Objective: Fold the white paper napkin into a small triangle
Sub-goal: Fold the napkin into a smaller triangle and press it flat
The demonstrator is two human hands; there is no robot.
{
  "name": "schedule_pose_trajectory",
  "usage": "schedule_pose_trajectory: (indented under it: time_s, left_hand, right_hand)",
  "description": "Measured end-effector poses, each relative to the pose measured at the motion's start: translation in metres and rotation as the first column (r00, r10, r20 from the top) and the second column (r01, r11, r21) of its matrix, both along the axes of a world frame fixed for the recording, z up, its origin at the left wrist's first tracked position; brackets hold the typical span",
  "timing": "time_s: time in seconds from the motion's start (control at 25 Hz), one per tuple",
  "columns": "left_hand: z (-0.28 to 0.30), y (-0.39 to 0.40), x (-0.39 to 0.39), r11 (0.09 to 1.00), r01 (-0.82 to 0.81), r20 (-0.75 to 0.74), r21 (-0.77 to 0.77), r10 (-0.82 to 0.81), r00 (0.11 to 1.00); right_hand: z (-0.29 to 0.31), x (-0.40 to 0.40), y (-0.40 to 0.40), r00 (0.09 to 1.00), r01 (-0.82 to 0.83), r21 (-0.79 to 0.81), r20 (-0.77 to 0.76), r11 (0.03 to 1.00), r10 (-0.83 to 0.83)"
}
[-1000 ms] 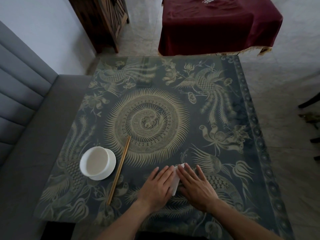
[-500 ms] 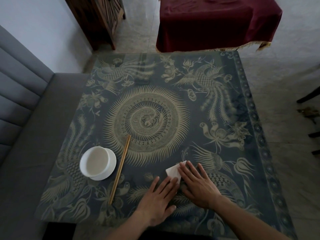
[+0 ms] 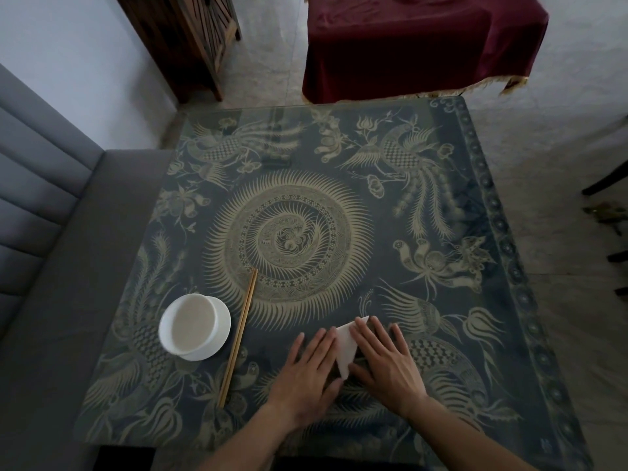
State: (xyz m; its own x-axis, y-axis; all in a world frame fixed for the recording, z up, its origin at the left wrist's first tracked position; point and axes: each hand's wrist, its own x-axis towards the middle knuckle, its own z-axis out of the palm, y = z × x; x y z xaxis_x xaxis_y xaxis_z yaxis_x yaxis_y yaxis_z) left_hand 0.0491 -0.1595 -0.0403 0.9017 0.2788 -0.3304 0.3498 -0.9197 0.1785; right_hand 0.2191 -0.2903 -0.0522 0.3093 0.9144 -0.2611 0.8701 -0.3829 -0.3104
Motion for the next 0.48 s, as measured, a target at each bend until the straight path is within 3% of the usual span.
schedule_pose_trajectory:
  time_s: [0.2,0.48]
  left_hand:
    - [0.001,0.002,0.037,0.997,0.078,-0.027,0.0,-0.078,0.997]
    - [-0.012,-0.002,0.027,0.999,-0.028,0.0,-0.017,0.028,1.0]
  right_hand:
    - [-0.002,-0.004,-0.001,1.0,0.023,-0.012,-0.009,1.0,-0.023]
    - [-0.005,0.001,-0.001,1.0,-0.027,-0.076,0.012,0.997,0.028]
